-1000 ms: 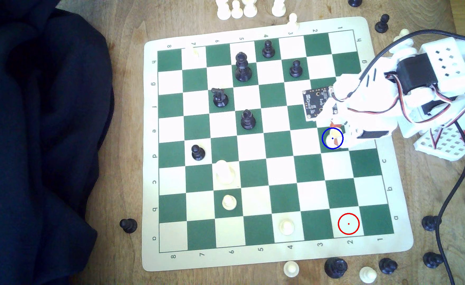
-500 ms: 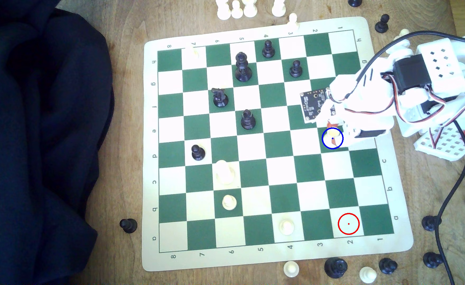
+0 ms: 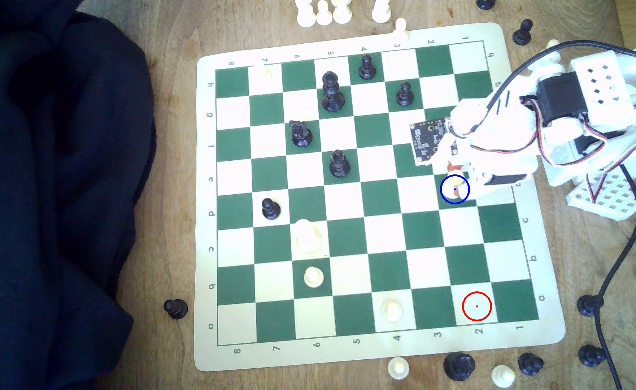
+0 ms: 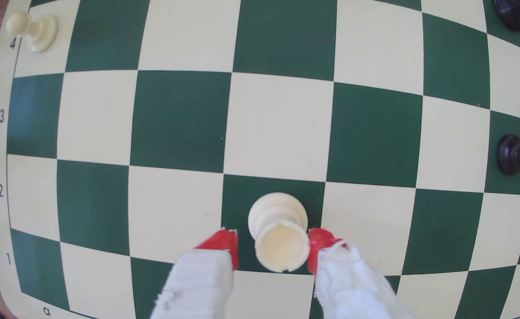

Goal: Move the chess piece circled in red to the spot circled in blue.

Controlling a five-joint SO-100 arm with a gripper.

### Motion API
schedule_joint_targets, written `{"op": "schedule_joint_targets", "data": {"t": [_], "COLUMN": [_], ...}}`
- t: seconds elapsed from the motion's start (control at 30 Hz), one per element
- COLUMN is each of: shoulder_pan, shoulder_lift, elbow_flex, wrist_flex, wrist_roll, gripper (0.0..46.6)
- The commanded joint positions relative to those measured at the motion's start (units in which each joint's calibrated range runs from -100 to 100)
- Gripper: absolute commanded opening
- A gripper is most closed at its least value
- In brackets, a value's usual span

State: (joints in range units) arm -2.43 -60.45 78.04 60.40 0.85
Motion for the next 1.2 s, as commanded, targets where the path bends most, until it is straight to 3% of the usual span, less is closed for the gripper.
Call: {"op": "schedule_joint_targets", "data": {"t": [0.0,0.13,0.63,0.83,0.97,1.17], "shoulder_pan": [0.4,1.2,-2.5,1.7,2.9,4.0], "shoulder_lift": [-0.9,-2.6,-16.3,-20.4,-24.8,-35.4], "elbow_flex": [-1.2,-1.6,-11.3,-14.8,-14.8,-8.2], "wrist_flex": [0.5,1.5,20.1,23.9,22.5,7.9], "wrist_roll": [0.0,0.4,0.4,2.1,2.4,0.4], "gripper": [19.3,23.1,25.0,25.2,24.9,21.7]}}
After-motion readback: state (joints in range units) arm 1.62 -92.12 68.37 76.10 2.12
